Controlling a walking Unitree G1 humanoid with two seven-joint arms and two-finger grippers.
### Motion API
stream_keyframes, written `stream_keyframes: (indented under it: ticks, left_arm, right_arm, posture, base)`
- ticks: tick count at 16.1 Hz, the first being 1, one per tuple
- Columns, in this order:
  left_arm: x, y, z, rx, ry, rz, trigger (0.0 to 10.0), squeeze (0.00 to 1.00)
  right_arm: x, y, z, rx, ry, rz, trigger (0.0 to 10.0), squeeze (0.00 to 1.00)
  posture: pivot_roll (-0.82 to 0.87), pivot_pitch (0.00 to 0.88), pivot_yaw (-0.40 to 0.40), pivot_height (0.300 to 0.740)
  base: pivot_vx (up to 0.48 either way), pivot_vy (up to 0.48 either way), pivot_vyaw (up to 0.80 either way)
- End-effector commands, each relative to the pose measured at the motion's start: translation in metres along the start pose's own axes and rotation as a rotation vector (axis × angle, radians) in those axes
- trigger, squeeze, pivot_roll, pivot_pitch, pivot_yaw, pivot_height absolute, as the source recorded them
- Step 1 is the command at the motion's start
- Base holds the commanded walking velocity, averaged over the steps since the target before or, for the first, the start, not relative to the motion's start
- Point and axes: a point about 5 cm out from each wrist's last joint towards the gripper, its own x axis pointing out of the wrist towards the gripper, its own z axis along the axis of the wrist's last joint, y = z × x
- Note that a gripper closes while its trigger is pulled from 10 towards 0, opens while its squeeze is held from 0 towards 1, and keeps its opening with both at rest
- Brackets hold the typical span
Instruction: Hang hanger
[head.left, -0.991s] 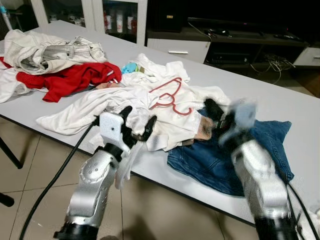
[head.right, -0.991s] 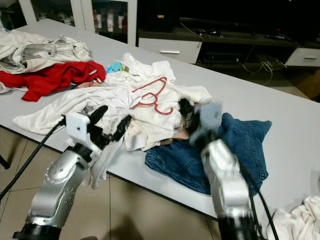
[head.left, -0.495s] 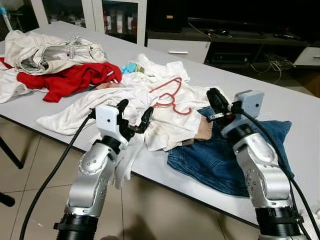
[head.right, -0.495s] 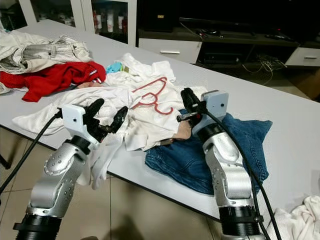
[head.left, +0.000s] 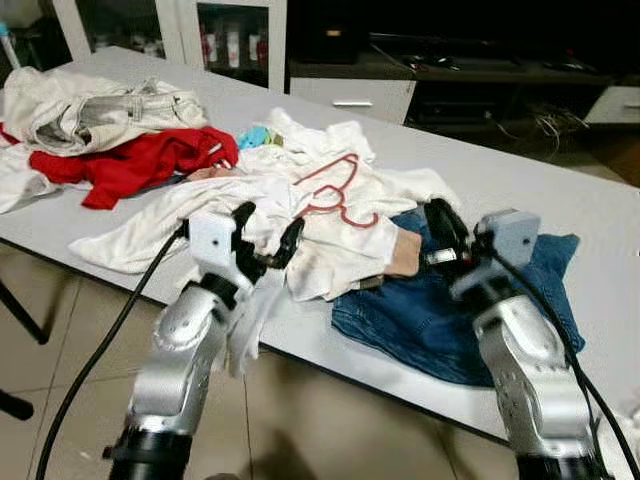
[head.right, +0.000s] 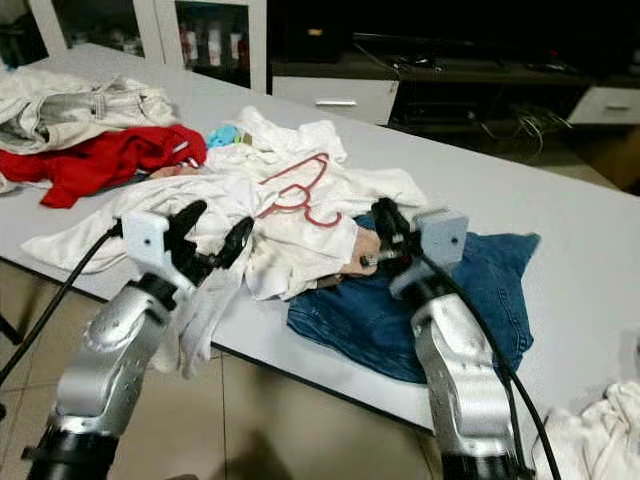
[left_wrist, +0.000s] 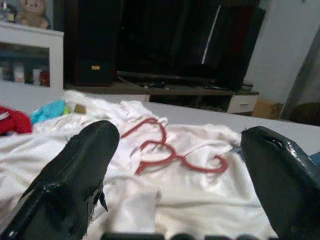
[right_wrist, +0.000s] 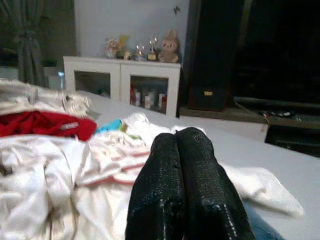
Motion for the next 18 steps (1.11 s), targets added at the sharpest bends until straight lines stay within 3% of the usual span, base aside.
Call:
stream_keyframes:
  ticks: [1, 9, 18]
  left_arm:
    - [0.005, -0.006, 0.002, 0.014, -0.005, -0.032, 10.0, 0.00]
    - [0.001, -0.013, -0.002, 0.021, 0.003, -0.035, 10.0, 0.00]
    - [-0.005, -0.007, 0.001, 0.053, -0.003, 0.014, 10.0, 0.00]
  right_arm:
    - [0.005, 0.000, 0.008, -0.015, -0.034, -0.001, 10.0, 0.00]
    - [0.002, 0.005, 0.002, -0.025, -0.005, 0.026, 10.0, 0.00]
    - [0.006, 0.011, -0.008, 0.013, 0.021, 0.054, 10.0, 0.00]
  posture:
    - [0.03, 0.000, -0.063, 0.740]
    - [0.06, 0.000, -0.093, 0.740]
    - [0.18, 0.000, -0.140, 0.740]
  base:
    - [0.000, 0.000, 0.00]
    - [0.000, 0.000, 0.00]
    - [0.000, 0.000, 0.00]
